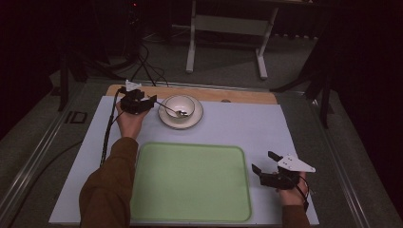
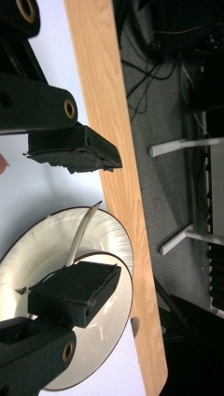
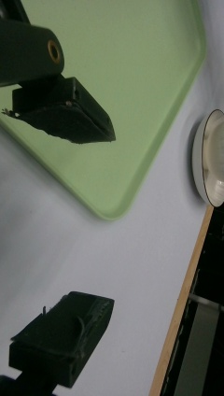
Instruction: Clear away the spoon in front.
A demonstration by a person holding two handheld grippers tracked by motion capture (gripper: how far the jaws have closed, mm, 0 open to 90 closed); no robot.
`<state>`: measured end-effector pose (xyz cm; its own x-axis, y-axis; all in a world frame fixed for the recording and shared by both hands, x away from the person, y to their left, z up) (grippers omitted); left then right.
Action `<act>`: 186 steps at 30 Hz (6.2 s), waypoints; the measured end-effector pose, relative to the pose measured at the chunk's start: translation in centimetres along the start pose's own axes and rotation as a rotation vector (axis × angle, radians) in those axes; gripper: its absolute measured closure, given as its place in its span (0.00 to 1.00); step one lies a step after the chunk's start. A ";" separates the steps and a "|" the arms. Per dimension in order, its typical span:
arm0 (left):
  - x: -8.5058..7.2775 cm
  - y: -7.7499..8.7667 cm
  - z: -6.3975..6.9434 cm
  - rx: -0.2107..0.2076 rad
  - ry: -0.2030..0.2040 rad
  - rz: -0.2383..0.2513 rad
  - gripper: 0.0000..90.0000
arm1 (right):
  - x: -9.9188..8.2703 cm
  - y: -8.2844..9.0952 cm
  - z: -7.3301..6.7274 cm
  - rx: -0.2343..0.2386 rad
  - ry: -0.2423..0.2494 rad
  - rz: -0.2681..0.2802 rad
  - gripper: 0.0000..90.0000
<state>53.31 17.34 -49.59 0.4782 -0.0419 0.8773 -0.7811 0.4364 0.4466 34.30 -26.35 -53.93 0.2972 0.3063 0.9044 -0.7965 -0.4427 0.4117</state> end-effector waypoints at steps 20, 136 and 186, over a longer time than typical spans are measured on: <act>0.4 1.1 3.4 -0.150 -0.035 0.041 0.98 | -0.1 0.0 -0.3 0.010 0.013 -0.007 0.18; -3.2 10.6 6.8 -0.283 -0.159 -0.171 1.00 | 0.0 0.1 -0.3 -0.006 0.019 -0.001 0.18; -12.5 14.0 7.5 -0.493 0.016 -0.116 0.94 | -0.4 0.0 -0.5 -0.013 0.038 -0.029 0.18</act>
<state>33.43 17.26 -52.98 0.5598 -0.1037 0.8221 -0.4416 0.8022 0.4018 33.95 -26.08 -54.32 0.3007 0.3505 0.8870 -0.7946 -0.4222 0.4362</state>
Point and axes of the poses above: each handheld gripper's, and its own axes: y roughly backward along the jaws, x roughly out of its top, z roughly to its right, the point moved 8 cm from there along -y, roughly forward along the jaws, and after that the axes turned 7 degrees about -x, right-handed, at the moved point
